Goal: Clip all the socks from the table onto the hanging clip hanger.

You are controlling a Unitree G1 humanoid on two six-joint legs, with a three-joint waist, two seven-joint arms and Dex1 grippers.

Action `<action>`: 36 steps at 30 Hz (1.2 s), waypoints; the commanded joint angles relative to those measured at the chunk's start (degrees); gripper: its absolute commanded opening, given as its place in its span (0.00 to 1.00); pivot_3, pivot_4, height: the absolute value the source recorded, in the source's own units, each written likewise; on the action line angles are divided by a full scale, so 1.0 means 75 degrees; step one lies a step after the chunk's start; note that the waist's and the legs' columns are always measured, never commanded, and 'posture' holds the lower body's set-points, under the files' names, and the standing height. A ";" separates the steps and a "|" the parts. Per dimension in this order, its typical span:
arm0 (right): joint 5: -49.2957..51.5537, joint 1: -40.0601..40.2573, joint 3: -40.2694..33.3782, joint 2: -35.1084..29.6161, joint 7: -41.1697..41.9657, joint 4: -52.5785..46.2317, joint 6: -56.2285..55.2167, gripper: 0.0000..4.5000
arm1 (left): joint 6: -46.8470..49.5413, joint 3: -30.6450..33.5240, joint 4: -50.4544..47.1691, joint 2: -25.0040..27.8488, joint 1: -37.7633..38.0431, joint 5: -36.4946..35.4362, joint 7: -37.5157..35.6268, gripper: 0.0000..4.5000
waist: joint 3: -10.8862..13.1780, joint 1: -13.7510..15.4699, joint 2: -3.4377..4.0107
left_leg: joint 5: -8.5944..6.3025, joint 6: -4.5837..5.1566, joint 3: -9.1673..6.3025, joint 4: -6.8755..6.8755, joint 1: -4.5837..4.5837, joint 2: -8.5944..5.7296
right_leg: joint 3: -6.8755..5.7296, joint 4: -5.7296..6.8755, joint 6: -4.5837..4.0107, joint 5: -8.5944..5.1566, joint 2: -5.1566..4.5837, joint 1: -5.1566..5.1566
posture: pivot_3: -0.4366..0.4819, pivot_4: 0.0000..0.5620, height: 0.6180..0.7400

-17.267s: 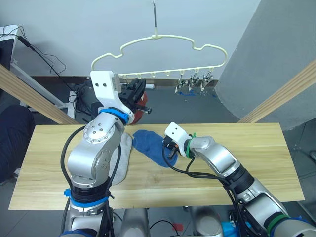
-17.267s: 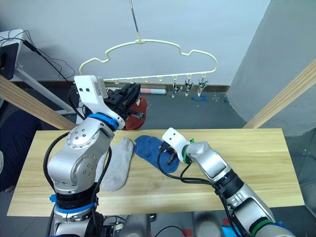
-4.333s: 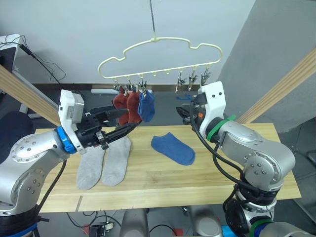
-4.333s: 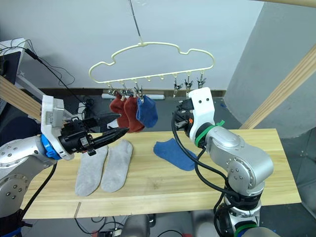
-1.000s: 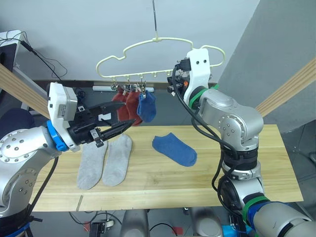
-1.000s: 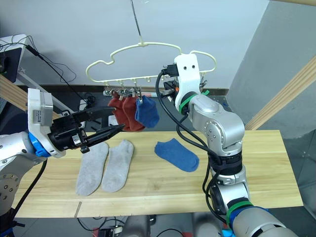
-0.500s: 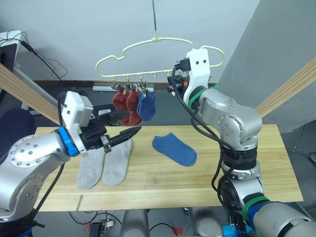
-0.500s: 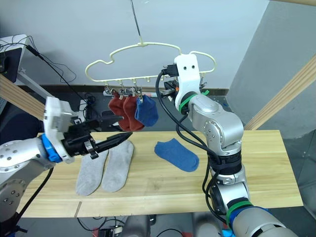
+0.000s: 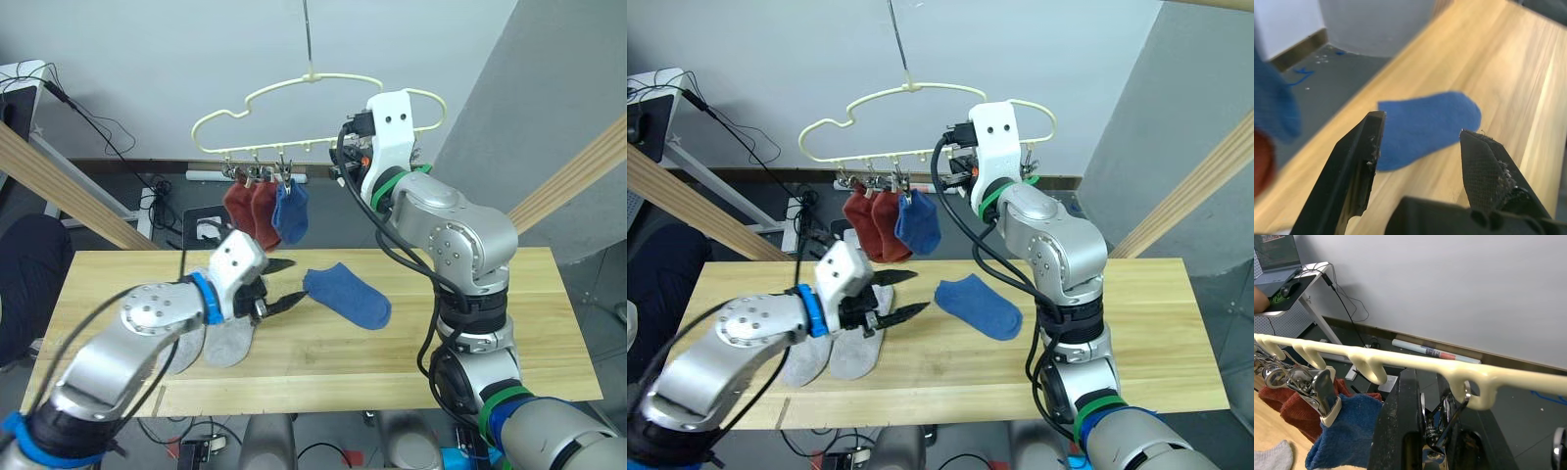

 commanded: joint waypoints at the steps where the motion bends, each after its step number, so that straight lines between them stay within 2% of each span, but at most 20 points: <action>1: 0.0048 -0.0191 -0.0043 0.0045 0.0030 -0.0267 -0.0169 0.04 | -0.0859 -0.0410 0.0393 -0.0189 -0.0078 0.0663 -0.0334 0.61 | 0.0000 0.0000 0.0000 | 0.0000 0.0000 -0.0001 0.0000 0.0000 0.0002 | -0.0001 0.0001 0.0000 0.0000 0.0001 -0.0001 | 0.34 0.61 1.00; 4: 0.0038 -0.0201 -0.0048 0.0049 0.0015 -0.0274 -0.0173 0.04 | -0.0663 -0.0612 0.0756 -0.0585 -0.0227 0.0875 -0.0293 0.61 | 0.0000 0.0004 0.0000 | 0.0001 0.0001 -0.0002 0.0002 0.0000 0.0001 | -0.0001 0.0004 0.0000 0.0000 0.0001 0.0000 | 0.33 0.61 1.00; 6: 0.0025 -0.0195 -0.0052 0.0077 -0.0014 -0.0286 -0.0184 0.04 | 0.0136 -0.0476 0.0870 -0.1259 -0.0326 0.0701 0.0279 0.61 | 0.0000 0.0004 0.0000 | 0.0001 0.0003 -0.0001 0.0008 -0.0001 -0.0001 | 0.0000 0.0005 0.0000 0.0000 -0.0001 0.0001 | 0.32 0.61 1.00; 8: 0.0014 -0.0193 -0.0053 0.0094 -0.0019 -0.0285 -0.0190 0.04 | 0.0628 -0.0392 0.0846 -0.1666 -0.0386 0.0560 0.0429 0.61 | -0.0001 -0.0009 -0.0001 | 0.0001 0.0004 -0.0002 0.0017 -0.0005 -0.0004 | -0.0001 0.0008 0.0000 0.0001 -0.0002 0.0002 | 0.32 0.61 1.00; 14: -0.0033 -0.0212 -0.0041 0.0167 -0.0047 -0.0296 -0.0196 0.04 | 0.0814 -0.0772 0.1219 -0.2002 -0.0573 0.1086 0.0456 0.61 | -0.0001 -0.0051 -0.0001 | 0.0003 0.0006 -0.0011 0.0015 -0.0004 0.0002 | -0.0009 0.0016 -0.0004 0.0003 0.0002 0.0002 | 0.31 0.61 1.00; 21: -0.0049 -0.0194 -0.0053 0.0177 -0.0081 -0.0372 -0.0112 0.04 | 0.0900 -0.0816 0.1788 -0.2503 -0.0839 0.1359 0.0586 0.61 | -0.0001 -0.0088 -0.0001 | 0.0005 0.0008 -0.0009 0.0019 -0.0004 -0.0001 | -0.0008 0.0015 -0.0007 0.0004 -0.0001 0.0004 | 0.28 0.62 1.00; 27: -0.0033 -0.0148 -0.0083 0.0178 -0.0155 -0.0509 -0.0002 0.04 | 0.0516 -0.1117 0.2968 -0.3087 -0.1441 0.2003 0.0932 0.61 | -0.0001 -0.0160 -0.0001 | 0.0006 0.0010 -0.0010 0.0026 -0.0005 -0.0005 | -0.0008 0.0016 -0.0007 0.0005 -0.0003 0.0009 | 0.26 0.62 1.00; 36: -0.0026 -0.0100 -0.0130 0.0180 -0.0265 -0.0712 0.0202 0.04 | 0.0241 -0.1391 0.3885 -0.3425 -0.1566 0.2617 0.0968 0.61 | -0.0001 -0.0209 -0.0001 | 0.0006 0.0010 -0.0008 0.0023 -0.0004 -0.0002 | -0.0006 0.0017 -0.0007 0.0005 -0.0003 0.0007 | 0.23 0.63 1.00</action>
